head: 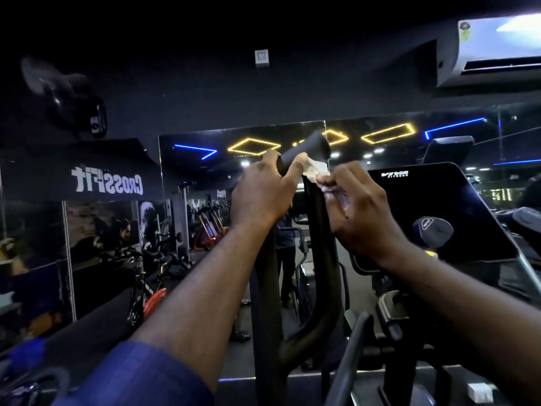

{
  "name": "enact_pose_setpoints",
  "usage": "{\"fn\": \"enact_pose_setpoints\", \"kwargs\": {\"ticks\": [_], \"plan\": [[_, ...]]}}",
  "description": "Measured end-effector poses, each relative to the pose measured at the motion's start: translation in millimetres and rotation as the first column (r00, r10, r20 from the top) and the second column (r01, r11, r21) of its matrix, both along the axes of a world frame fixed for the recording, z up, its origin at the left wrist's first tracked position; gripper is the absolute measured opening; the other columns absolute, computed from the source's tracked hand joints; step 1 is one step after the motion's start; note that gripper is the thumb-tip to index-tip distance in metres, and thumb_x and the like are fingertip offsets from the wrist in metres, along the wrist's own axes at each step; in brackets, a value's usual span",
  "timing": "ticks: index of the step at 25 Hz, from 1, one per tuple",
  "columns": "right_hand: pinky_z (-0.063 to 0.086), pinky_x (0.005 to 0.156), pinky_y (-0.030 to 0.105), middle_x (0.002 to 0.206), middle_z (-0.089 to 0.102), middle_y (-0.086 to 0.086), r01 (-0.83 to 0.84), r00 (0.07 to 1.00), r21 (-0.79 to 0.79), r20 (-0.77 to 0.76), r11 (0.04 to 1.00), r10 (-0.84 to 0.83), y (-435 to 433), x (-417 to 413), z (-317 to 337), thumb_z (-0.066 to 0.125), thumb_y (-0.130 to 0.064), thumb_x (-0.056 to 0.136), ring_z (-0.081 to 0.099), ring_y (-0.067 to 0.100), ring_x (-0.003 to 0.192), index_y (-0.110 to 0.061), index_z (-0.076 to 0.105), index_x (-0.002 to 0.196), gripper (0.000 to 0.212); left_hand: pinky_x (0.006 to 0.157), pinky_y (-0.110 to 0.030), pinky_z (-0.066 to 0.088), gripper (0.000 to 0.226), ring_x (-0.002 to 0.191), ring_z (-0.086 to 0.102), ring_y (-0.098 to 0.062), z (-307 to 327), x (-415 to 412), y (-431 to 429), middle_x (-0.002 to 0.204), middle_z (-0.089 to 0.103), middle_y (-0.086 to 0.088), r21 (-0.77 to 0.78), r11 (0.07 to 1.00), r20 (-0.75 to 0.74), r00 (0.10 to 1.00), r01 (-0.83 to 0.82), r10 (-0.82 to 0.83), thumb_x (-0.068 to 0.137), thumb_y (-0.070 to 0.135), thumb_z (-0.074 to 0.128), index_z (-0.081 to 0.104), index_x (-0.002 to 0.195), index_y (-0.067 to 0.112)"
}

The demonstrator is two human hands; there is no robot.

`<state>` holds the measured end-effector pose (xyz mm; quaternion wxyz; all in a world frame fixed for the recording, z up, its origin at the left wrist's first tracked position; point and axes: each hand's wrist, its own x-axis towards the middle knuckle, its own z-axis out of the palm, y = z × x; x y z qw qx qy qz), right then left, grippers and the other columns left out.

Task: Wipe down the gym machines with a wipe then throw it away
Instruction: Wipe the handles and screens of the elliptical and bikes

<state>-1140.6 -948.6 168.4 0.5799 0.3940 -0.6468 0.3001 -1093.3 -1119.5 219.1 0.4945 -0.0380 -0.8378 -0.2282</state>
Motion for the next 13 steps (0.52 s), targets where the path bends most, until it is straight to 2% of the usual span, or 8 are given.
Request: {"fn": "enact_pose_setpoints", "kwargs": {"ticks": [1,3,4,6,8,10,12,13], "plan": [[0.041,0.077,0.006,0.105,0.056,0.002,-0.005,1.000,-0.061,0.024,0.998,0.006,2.0,0.7,3.1,0.062,-0.002,0.094,0.052,0.010,0.088,-0.008,0.065,0.102,0.011,0.083,-0.045,0.059,0.064,0.093,0.066,-0.023,-0.8,-0.1,1.0,0.102,0.064,0.001,-0.008,1.000,0.003,1.000,-0.012,0.012,0.099,0.078,0.037,0.053,0.138,0.031],[0.042,0.077,0.008,0.102,0.062,-0.002,-0.056,0.988,-0.312,0.117,0.949,0.097,-1.7,-2.2,33.8,0.065,-0.014,0.096,0.054,0.010,0.089,-0.017,0.068,0.098,0.005,0.084,-0.046,0.058,0.062,0.095,0.065,-0.024,-2.5,0.2,1.9,0.104,0.064,0.000,-0.040,0.998,-0.005,0.999,-0.052,0.052,0.099,0.078,0.035,0.053,0.135,0.031],[0.048,0.080,0.014,0.102,0.065,-0.004,-0.105,0.958,-0.433,0.197,0.895,0.208,-6.8,-4.5,51.0,0.066,-0.019,0.097,0.058,0.010,0.091,-0.022,0.067,0.096,0.004,0.083,-0.045,0.058,0.061,0.096,0.065,-0.025,-3.0,0.4,2.4,0.104,0.064,0.000,-0.052,0.997,-0.012,0.998,-0.065,0.064,0.100,0.077,0.035,0.053,0.135,0.031],[0.058,0.085,0.032,0.098,0.070,-0.007,-0.213,0.834,-0.578,0.312,0.787,0.455,-21.3,-10.8,62.2,0.067,-0.022,0.096,0.066,0.011,0.093,-0.026,0.067,0.091,0.007,0.081,-0.042,0.057,0.059,0.096,0.064,-0.023,-3.1,1.2,2.2,0.105,0.064,0.000,-0.049,0.997,-0.020,0.998,-0.066,0.065,0.101,0.075,0.035,0.053,0.136,0.031],[0.062,0.086,0.042,0.099,0.075,0.002,-0.313,0.622,-0.731,0.325,0.606,0.712,-22.2,-17.8,52.1,0.067,-0.013,0.094,0.074,0.020,0.096,-0.021,0.072,0.093,0.009,0.081,-0.042,0.056,0.057,0.097,0.064,-0.024,-2.2,-0.8,1.9,0.106,0.065,-0.001,-0.041,0.997,-0.030,0.997,-0.066,0.064,0.102,0.074,0.036,0.054,0.135,0.031],[0.064,0.080,0.044,0.104,0.077,0.012,-0.322,0.326,-0.858,0.297,0.401,0.897,-13.0,-22.4,45.5,0.062,-0.003,0.092,0.077,0.028,0.095,-0.014,0.075,0.101,0.019,0.078,-0.040,0.054,0.056,0.094,0.064,-0.021,-2.6,-3.4,2.3,0.104,0.065,0.000,-0.036,0.997,-0.035,0.997,-0.071,0.070,0.102,0.073,0.036,0.055,0.132,0.030],[0.064,0.078,0.043,0.109,0.077,0.015,-0.297,0.132,-0.912,0.255,0.284,0.958,-8.6,-34.0,55.1,0.057,-0.001,0.095,0.076,0.027,0.090,-0.010,0.074,0.115,0.027,0.068,-0.034,0.049,0.052,0.086,0.063,-0.014,-4.3,-4.8,2.7,0.097,0.062,0.005,-0.040,0.997,-0.041,0.997,-0.071,0.070,0.103,0.072,0.035,0.055,0.126,0.030],[0.063,0.084,0.046,0.111,0.077,0.016,-0.302,0.071,-0.921,0.234,0.244,0.970,-11.4,-37.8,63.3,0.055,-0.002,0.098,0.075,0.027,0.092,-0.009,0.071,0.122,0.029,0.065,-0.032,0.046,0.050,0.083,0.063,-0.011,-4.8,-5.4,2.6,0.093,0.061,0.006,-0.043,0.997,-0.041,0.997,-0.069,0.068,0.103,0.072,0.035,0.055,0.124,0.030]]}}
